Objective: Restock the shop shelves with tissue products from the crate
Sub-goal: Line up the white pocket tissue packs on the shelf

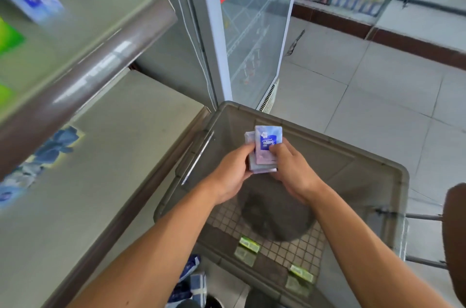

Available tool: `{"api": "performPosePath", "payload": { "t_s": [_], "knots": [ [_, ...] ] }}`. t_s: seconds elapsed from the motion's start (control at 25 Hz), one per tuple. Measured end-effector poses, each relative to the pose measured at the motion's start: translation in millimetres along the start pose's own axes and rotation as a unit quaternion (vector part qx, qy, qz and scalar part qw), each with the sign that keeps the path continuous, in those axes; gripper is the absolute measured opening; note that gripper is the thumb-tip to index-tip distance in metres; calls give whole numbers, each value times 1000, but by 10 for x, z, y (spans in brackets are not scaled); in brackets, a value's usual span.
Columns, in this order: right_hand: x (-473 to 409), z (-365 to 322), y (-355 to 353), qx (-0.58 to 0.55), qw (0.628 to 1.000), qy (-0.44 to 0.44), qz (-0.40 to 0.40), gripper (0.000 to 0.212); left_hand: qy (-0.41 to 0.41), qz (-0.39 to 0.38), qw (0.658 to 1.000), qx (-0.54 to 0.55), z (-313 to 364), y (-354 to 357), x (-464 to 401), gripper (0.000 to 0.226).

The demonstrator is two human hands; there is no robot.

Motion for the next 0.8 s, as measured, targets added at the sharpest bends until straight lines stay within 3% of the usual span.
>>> {"api": "performPosePath", "payload": {
  "t_s": [0.12,0.16,0.36,0.48,0.8],
  "knots": [
    [54,-283,51,56,997,-42,-23,31,22,9,995,-92,169,77,55,81],
    [77,-346,75,60,996,-51,-36,32,36,15,992,-121,221,66,80,83],
    [174,-606,93,55,993,-80,-71,30,74,25,986,-148,541,7,295,59],
    [168,-910,113,103,983,-136,-67,31,128,20,979,-159,881,10,489,30],
    [142,-1884,170,135,953,-259,-87,35,275,90,935,-204,1654,-136,904,48]
  ]
}}
Point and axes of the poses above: each hand's wrist, its own x-axis away from the middle knuckle, its own y-axis out of the palm, z = x × y, the point moved 6 cm from there along -x, towards the middle knuckle, and after that the axes turned 15 degrees about x, right-handed, at the moved point
